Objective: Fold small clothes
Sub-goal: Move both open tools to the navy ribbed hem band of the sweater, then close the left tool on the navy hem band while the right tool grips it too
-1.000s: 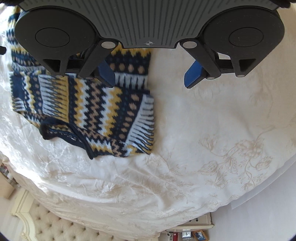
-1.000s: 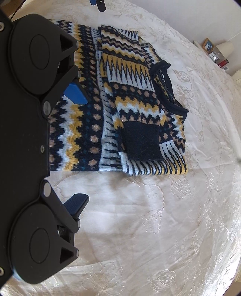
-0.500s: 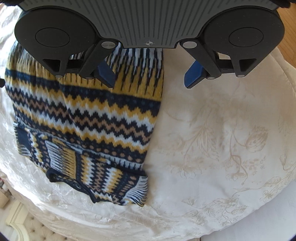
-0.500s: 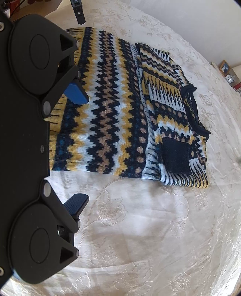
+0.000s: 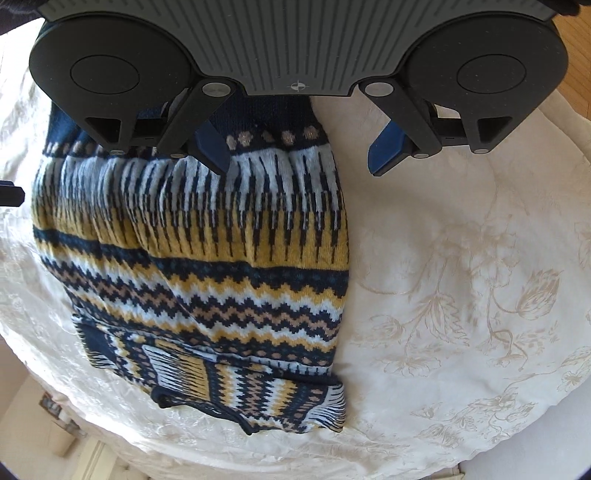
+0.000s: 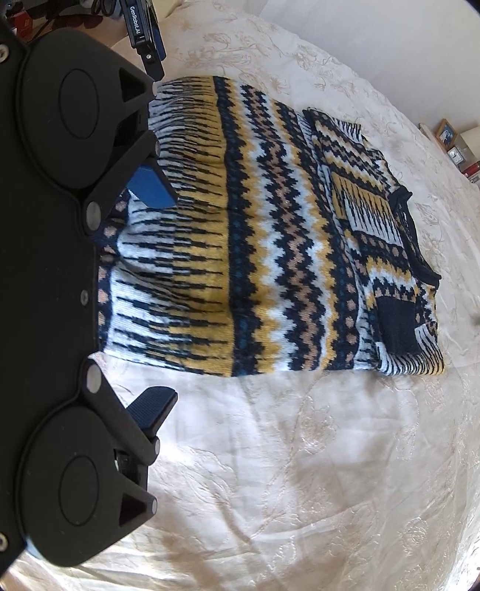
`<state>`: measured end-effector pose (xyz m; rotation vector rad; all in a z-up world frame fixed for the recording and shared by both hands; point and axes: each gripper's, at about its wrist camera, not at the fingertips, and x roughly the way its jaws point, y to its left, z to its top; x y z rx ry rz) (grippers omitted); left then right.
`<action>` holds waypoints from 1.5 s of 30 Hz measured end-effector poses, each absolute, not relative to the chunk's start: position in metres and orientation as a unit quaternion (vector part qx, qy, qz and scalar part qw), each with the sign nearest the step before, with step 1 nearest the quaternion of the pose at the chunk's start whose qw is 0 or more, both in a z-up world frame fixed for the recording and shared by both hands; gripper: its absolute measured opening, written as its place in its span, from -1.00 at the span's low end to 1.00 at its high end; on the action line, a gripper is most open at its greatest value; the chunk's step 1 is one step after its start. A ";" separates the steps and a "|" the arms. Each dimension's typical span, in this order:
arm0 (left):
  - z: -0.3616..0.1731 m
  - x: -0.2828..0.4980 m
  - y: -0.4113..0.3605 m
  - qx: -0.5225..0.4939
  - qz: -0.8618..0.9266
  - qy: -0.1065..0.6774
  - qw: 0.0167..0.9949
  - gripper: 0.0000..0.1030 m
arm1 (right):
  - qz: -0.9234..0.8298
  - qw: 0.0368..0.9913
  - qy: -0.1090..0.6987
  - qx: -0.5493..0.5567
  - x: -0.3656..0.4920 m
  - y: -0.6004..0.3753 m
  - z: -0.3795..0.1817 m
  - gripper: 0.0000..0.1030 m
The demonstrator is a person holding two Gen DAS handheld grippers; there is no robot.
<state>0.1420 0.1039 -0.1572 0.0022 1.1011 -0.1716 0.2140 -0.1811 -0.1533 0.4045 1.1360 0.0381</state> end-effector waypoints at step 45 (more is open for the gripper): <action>-0.217 0.127 0.103 0.026 -0.133 0.549 0.825 0.58 | -0.006 0.809 0.537 0.237 0.158 -0.149 -0.204 0.99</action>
